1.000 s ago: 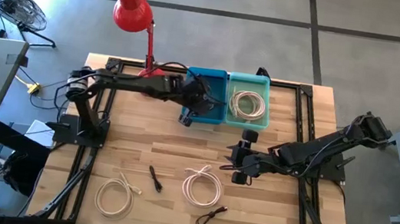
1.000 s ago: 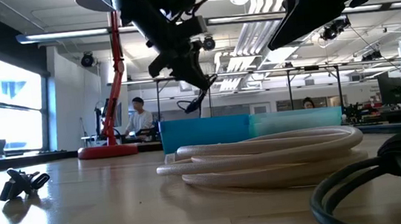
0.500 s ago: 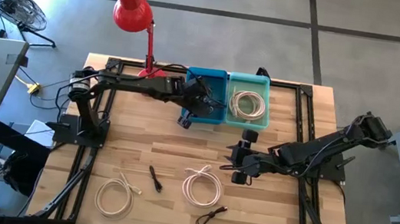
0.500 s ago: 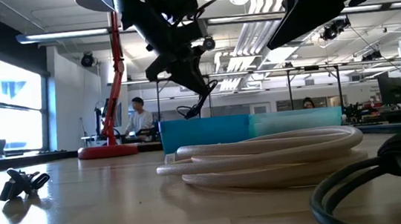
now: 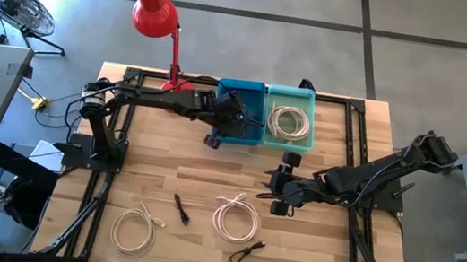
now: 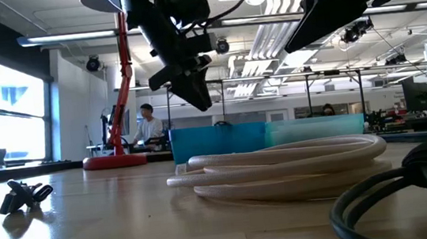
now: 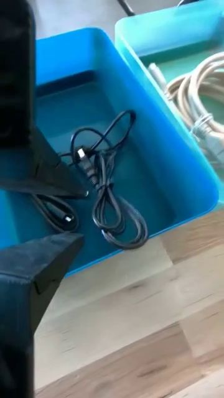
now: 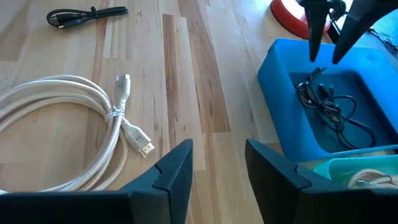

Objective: Pick & Place USB Port
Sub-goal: Put the black USB cable into the blue bin

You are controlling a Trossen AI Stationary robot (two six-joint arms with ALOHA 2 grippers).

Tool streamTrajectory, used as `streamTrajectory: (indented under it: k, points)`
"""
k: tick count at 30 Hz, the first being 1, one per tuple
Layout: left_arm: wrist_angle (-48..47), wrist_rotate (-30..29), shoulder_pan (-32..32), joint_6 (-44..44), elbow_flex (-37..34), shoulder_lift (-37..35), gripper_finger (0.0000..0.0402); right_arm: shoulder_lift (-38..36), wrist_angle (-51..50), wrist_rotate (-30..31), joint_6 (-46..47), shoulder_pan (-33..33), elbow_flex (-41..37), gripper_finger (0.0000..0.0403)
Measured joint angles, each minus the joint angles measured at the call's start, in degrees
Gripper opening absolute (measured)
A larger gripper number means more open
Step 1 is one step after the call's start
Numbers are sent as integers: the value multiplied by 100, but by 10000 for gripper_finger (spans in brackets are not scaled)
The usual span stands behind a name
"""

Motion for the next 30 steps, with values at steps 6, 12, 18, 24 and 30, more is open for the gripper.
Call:
streamTrajectory:
  k: [6,12,18,24,30]
  points:
    - [-87,-182,0,20,0,0,148,0,-1,-2,0,0,0,139]
    - [-220,-164,0,-566,2,0,156,0,-4,-6,0,0,0,139]
    - [-701,22,-2,-743,4,-11,156,0,-6,-4,0,-23,0,139]
    - [-1247,175,-2,-883,4,-11,156,0,-4,3,-2,-120,0,139]
    - [-1473,913,-219,-1022,4,-61,156,0,-4,7,-2,-249,0,139]
